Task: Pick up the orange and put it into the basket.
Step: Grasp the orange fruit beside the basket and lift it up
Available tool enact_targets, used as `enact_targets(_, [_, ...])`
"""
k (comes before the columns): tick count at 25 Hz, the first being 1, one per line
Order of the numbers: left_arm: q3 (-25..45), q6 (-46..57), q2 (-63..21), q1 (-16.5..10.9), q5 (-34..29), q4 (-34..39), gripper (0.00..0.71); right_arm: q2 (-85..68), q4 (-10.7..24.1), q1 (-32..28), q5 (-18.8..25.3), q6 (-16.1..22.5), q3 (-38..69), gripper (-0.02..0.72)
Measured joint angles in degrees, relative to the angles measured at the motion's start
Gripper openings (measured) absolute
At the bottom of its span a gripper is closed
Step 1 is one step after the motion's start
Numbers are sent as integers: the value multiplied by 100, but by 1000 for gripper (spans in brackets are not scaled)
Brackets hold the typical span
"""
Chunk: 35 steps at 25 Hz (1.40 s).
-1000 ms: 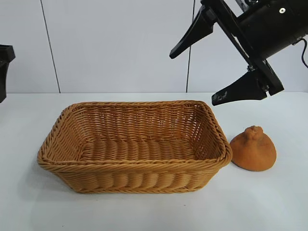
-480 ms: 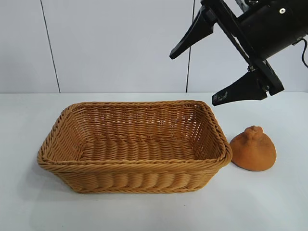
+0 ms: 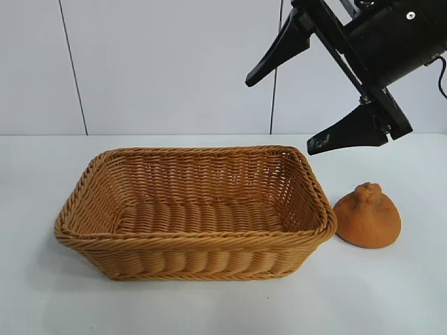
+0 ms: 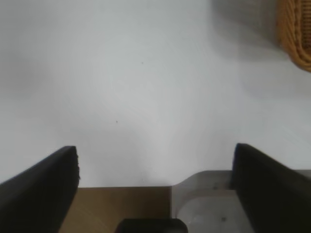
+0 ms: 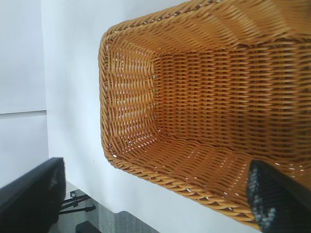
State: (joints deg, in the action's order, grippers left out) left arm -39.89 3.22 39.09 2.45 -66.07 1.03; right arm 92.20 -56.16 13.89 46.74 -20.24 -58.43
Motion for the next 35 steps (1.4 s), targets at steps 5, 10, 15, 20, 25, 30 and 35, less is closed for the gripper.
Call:
enact_targets(5, [1008,0,-1371,0,396,0,613,0,0,0,201,0,0,694])
enact_targets(10, [1089,-17,-1854,0,479,-58,613,0,63,0,381,0,0,694])
enact_targets(15, [1096,-17,-2371,0,505,-68,613,0,993,0,625,181,-428,694])
enact_targets(20, [1103,-17,-3257,0,505,-103,613,0,2597,0,863,1158,-1158,694])
enact_targets(25, [1109,-17,-3920,0,501,-103,613,0,3994,0,1122,1904,-1451,694])
enact_targets(30, [1109,-17,-3933,0,501,-103,613,182,4700,-289,1279,2244,-1469,694])
enact_targets(35, [1109,-17,-3933,0,501,-103,613,548,4670,-741,1114,2224,-1469,694])
